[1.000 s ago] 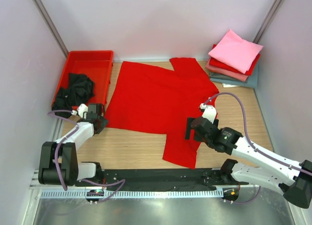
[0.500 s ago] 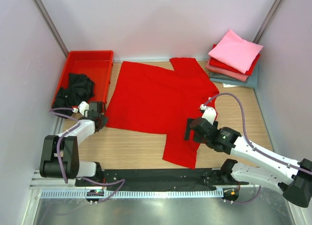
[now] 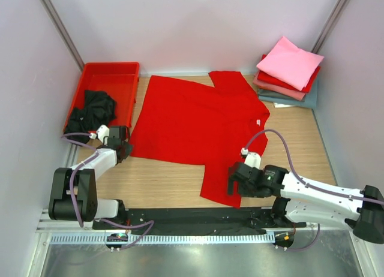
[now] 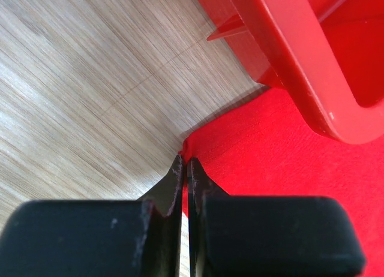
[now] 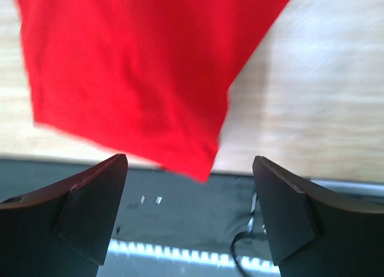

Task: Fold and stack the t-shirts
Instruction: Fold the tshirt

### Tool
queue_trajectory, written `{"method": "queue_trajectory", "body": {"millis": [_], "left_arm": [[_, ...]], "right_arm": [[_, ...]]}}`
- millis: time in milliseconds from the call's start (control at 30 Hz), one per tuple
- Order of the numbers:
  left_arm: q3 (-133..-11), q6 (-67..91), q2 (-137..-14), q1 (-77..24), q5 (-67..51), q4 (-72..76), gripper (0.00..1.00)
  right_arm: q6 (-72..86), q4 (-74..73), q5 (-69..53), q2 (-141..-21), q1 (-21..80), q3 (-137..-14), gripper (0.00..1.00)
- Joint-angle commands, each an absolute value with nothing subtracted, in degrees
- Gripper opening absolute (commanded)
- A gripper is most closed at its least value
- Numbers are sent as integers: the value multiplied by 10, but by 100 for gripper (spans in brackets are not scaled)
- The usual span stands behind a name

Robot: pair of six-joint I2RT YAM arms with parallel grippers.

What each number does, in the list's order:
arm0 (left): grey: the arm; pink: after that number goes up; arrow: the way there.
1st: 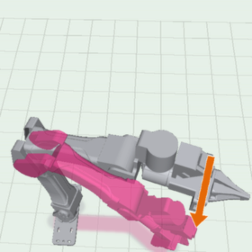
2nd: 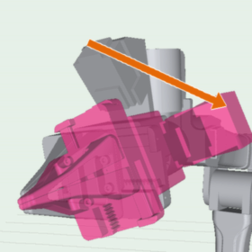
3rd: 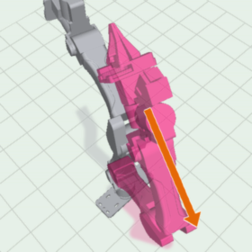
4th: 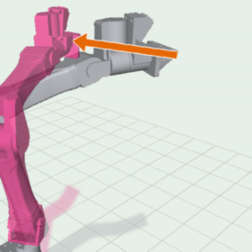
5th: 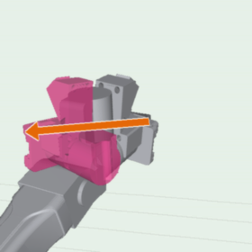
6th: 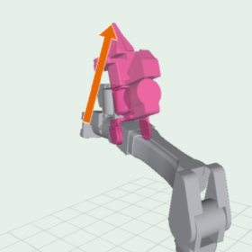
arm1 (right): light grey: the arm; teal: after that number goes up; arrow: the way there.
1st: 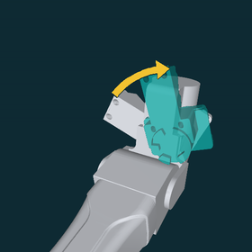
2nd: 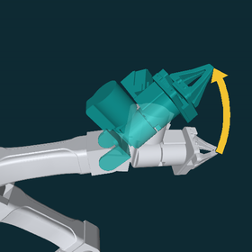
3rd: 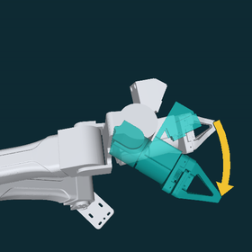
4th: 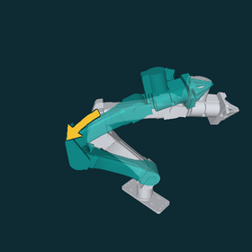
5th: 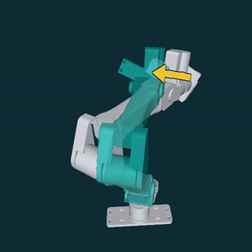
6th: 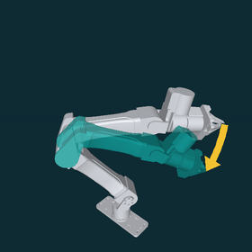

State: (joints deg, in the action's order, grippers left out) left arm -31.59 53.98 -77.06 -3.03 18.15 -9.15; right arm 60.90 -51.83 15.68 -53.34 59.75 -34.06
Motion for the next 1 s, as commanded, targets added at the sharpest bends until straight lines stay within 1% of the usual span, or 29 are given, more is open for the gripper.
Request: {"method": "queue_trajectory", "body": {"millis": [0, 100, 167, 400, 533, 567, 667, 733, 767, 833, 867, 933, 967], "left_arm": [[-307, 529, -764, -32, 178, -84, 0], [-304, 528, -760, -33, 176, -82, 0], [-304, 526, -758, -32, 176, -80, 0], [-302, 522, -758, -32, 171, -77, 0], [-301, 521, -757, -32, 171, -77, 0], [-301, 521, -756, -32, 171, -76, 0], [-301, 520, -755, -32, 171, -76, 0], [-301, 521, -755, -32, 170, -76, 0], [-301, 521, -756, -32, 170, -76, 0], [-301, 519, -756, -32, 169, -76, 0], [-301, 519, -754, -32, 166, -75, 0], [-297, 513, -747, -38, 162, -76, 0], [-295, 511, -744, -43, 161, -76, 0]], "right_arm": [[690, -538, 133, -524, 657, -338, 91], [720, -513, 129, -556, 702, -322, 90], [718, -493, 134, -579, 708, -316, 89], [714, -457, 139, -627, 709, -313, 75], [713, -439, 140, -642, 709, -306, 64], [713, -432, 140, -642, 709, -301, 57], [713, -428, 143, -645, 710, -292, 47], [715, -420, 144, -643, 709, -284, 43], [717, -418, 144, -639, 709, -274, 36], [719, -411, 142, -635, 709, -264, 26], [721, -416, 144, -626, 709, -264, 13], [733, -456, 169, -610, 709, -277, 2], [740, -482, 184, -589, 709, -287, 1]]}}
